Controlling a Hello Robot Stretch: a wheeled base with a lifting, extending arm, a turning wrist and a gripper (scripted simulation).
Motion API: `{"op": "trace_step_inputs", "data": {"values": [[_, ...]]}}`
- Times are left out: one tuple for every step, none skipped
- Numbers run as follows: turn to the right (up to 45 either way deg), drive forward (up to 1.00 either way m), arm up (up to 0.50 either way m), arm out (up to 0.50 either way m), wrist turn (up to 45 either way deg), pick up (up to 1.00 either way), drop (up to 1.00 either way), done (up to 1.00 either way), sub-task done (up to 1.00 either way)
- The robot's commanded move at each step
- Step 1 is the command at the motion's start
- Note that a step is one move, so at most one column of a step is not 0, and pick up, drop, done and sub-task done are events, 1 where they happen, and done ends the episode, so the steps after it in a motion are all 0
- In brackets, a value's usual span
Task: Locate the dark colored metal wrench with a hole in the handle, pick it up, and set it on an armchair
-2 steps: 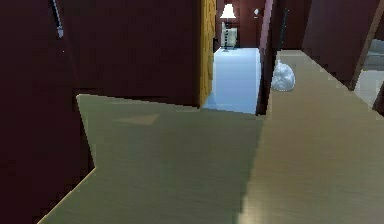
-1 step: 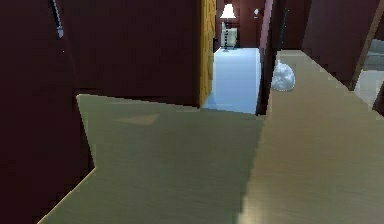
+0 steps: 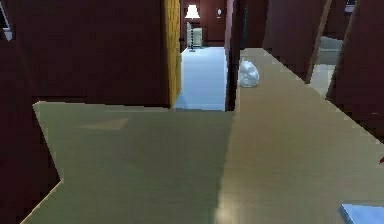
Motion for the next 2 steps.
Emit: {"op": "trace_step_inputs", "data": {"values": [[0.0,1.0,0.0,0.0,0.0,0.0,0.0,0.0,0.0],[0.0,1.0,0.0,0.0,0.0,0.0,0.0,0.0,0.0]]}}
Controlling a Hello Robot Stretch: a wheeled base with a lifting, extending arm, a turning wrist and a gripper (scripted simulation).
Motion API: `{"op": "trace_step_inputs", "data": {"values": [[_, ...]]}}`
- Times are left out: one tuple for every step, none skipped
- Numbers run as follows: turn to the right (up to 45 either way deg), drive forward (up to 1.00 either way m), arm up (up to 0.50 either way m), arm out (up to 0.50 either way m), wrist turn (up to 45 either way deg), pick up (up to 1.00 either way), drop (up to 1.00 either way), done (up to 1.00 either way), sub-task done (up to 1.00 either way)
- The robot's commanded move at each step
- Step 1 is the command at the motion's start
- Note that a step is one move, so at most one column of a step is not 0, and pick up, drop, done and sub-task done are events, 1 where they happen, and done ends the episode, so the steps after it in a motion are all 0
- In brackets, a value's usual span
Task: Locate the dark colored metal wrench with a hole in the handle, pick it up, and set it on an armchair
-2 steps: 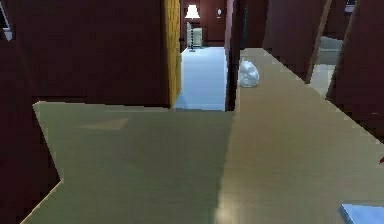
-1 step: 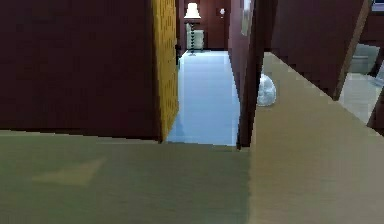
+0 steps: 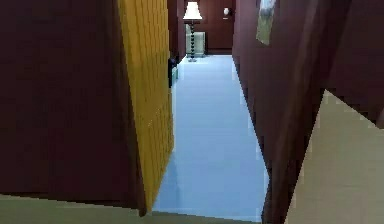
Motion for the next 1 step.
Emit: {"op": "trace_step_inputs", "data": {"values": [[0.0,0.85,0.0,0.0,0.0,0.0,0.0,0.0,0.0]]}}
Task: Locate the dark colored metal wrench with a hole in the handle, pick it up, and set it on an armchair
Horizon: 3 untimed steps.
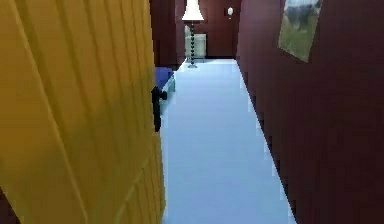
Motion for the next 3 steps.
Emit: {"op": "trace_step_inputs", "data": {"values": [[6.0,0.0,0.0,0.0,0.0,0.0,0.0,0.0,0.0],[0.0,1.0,0.0,0.0,0.0,0.0,0.0,0.0,0.0],[0.0,1.0,0.0,0.0,0.0,0.0,0.0,0.0,0.0]]}}
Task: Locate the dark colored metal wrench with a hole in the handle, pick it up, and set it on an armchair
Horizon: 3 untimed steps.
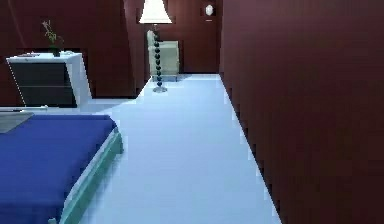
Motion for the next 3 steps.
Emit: {"op": "trace_step_inputs", "data": {"values": [[0.0,1.0,0.0,0.0,0.0,0.0,0.0,0.0,0.0],[0.0,1.0,0.0,0.0,0.0,0.0,0.0,0.0,0.0],[0.0,1.0,0.0,0.0,0.0,0.0,0.0,0.0,0.0]]}}
